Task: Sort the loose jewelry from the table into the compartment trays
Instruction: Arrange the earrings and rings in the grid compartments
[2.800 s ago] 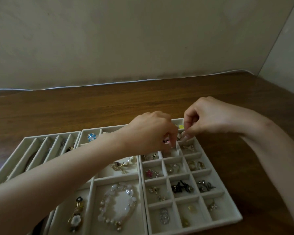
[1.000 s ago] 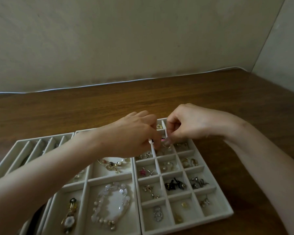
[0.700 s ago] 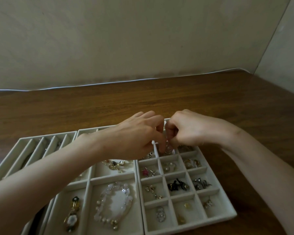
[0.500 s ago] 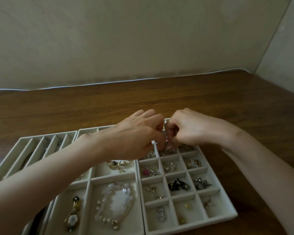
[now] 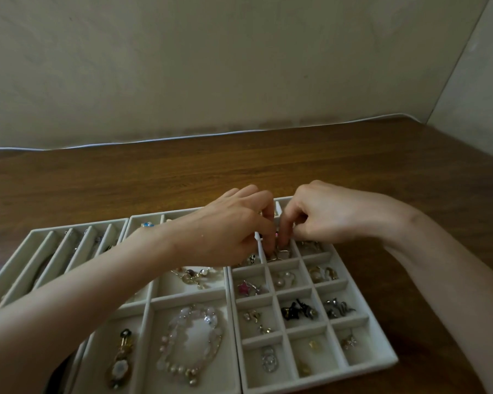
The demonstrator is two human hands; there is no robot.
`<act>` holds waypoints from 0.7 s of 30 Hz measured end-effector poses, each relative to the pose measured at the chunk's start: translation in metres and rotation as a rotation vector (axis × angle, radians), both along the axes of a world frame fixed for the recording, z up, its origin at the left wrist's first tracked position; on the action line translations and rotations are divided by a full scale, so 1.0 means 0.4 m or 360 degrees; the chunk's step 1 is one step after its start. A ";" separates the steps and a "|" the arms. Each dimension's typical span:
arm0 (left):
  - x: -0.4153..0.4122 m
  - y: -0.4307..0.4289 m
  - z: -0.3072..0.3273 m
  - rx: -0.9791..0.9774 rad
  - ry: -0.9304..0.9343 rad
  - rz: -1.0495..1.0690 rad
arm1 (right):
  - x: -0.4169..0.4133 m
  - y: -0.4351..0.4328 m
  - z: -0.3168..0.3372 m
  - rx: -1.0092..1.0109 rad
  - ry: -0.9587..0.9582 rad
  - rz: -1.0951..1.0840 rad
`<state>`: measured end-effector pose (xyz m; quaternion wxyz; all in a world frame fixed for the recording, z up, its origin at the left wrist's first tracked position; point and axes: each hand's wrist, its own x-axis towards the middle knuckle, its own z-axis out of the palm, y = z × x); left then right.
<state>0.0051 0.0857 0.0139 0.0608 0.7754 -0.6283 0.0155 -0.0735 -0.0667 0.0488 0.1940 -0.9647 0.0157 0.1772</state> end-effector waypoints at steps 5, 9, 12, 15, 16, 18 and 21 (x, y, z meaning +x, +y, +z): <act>-0.002 0.002 0.004 -0.0026 0.0136 0.0036 | -0.002 0.000 -0.001 -0.0069 -0.0024 0.0016; -0.011 -0.001 0.006 -0.0023 0.0227 0.0018 | -0.002 -0.003 0.002 -0.0056 -0.0097 0.0042; -0.014 -0.002 0.000 -0.0010 0.0253 0.0014 | -0.003 -0.006 0.003 -0.0029 -0.0085 0.0061; -0.012 -0.001 -0.001 -0.0011 0.0250 0.0011 | -0.002 -0.003 0.000 -0.0024 -0.0031 0.0066; -0.011 0.000 0.000 -0.0006 0.0241 0.0002 | -0.002 -0.002 -0.001 -0.0019 -0.0028 0.0058; -0.009 0.002 0.003 -0.0015 0.0248 -0.0012 | -0.002 -0.001 -0.001 -0.0019 -0.0035 0.0052; 0.002 0.007 0.012 -0.0147 0.0275 0.0036 | -0.002 0.003 -0.002 -0.0038 -0.0065 0.0047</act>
